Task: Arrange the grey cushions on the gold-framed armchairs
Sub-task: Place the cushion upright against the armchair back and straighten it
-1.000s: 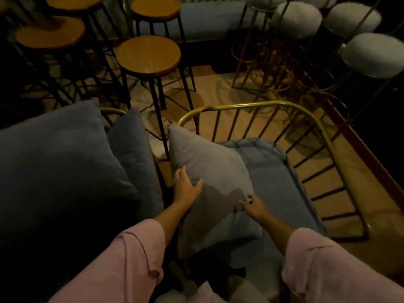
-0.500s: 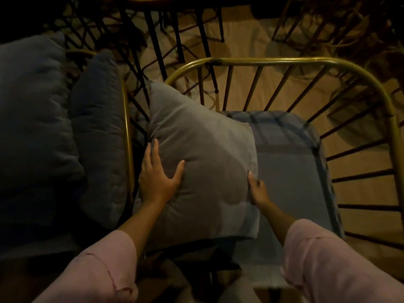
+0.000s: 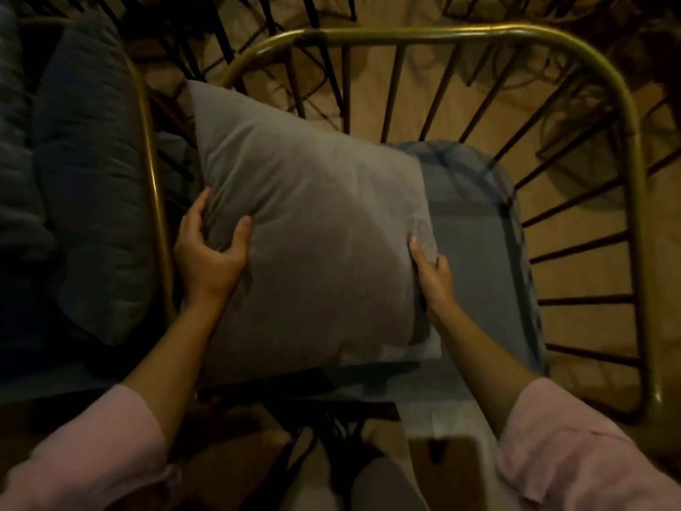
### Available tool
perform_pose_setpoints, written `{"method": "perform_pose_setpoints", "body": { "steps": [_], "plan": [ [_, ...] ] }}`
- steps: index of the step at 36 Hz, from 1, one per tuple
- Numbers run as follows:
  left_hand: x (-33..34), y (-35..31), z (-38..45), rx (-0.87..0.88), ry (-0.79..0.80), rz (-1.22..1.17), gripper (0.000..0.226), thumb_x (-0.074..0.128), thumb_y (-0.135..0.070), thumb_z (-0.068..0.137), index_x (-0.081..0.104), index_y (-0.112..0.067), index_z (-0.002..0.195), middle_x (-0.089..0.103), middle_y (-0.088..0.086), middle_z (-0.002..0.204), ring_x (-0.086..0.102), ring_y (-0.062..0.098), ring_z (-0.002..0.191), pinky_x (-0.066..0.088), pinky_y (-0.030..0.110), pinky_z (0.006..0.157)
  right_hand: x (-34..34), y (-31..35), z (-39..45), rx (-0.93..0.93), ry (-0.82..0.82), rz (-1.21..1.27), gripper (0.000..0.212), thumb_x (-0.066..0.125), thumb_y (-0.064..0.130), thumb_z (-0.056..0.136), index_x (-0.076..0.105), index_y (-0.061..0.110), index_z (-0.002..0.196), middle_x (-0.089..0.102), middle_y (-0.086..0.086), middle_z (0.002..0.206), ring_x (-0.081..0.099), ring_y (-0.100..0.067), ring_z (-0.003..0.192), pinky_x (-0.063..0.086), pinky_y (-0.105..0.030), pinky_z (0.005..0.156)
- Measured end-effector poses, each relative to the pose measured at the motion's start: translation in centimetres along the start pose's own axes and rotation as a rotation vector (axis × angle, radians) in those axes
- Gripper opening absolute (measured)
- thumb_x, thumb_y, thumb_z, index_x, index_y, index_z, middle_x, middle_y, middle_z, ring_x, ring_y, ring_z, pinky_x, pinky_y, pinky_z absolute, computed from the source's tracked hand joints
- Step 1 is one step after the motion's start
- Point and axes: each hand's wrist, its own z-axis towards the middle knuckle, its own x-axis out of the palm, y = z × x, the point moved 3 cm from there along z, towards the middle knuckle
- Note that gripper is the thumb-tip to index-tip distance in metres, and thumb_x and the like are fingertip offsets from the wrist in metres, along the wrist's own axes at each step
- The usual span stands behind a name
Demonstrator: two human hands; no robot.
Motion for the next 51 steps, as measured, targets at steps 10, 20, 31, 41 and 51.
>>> {"method": "perform_pose_setpoints", "body": {
  "steps": [10,20,31,41,51],
  "plan": [
    [6.6,-1.2,-7.3,-0.168,0.166,-0.197,0.082,0.068,-0.055,0.076,0.044,-0.015,0.144,0.051,-0.004,0.137,0.051,0.011,0.127,0.046,0.025,0.105,-12.0,0.7,-1.4,-0.133,-0.183,-0.100,0.086,0.077,0.060,0.070,0.049,0.011,0.136,0.058,-0.006,0.133,0.059,-0.024,0.116,0.051,-0.039,0.097],
    [9.5,4.6,-13.2,-0.398,0.419,-0.036,0.096,0.080,-0.042,0.077,0.025,-0.022,0.152,0.040,0.008,0.153,0.045,0.022,0.136,0.040,0.038,0.113,-13.5,-7.6,-0.7,0.024,-0.014,-0.357,0.135,0.074,0.088,0.036,0.034,0.024,0.148,0.048,-0.006,0.147,0.051,-0.030,0.130,0.047,-0.052,0.105],
    [8.2,4.1,-14.4,-0.597,0.414,-0.012,0.098,0.076,-0.043,0.082,0.020,-0.012,0.156,0.033,0.015,0.158,0.037,0.032,0.144,0.034,0.044,0.119,-11.6,-5.8,-3.3,-0.086,-0.204,-0.535,0.125,0.053,0.094,0.055,0.026,0.020,0.153,0.037,-0.012,0.156,0.034,-0.037,0.143,0.028,-0.058,0.115],
    [-2.7,-2.3,-9.6,-0.395,0.155,-0.004,0.058,0.068,-0.019,0.090,0.044,-0.010,0.142,0.049,0.017,0.143,0.049,0.032,0.132,0.041,0.044,0.112,-0.6,4.2,-12.0,-0.339,-0.039,-0.860,0.094,0.065,0.049,0.088,0.013,0.010,0.156,0.023,-0.018,0.160,0.020,-0.038,0.148,0.011,-0.055,0.119],
    [-22.3,-2.4,-3.3,-0.178,-0.181,0.066,0.044,0.067,-0.008,0.088,0.055,-0.003,0.130,0.054,0.019,0.130,0.059,0.032,0.117,0.051,0.047,0.101,17.0,14.4,-21.9,-0.740,0.356,-0.961,0.092,0.066,0.046,0.089,0.014,0.012,0.156,0.025,-0.015,0.160,0.020,-0.037,0.147,0.025,-0.051,0.117]
  ]
}}
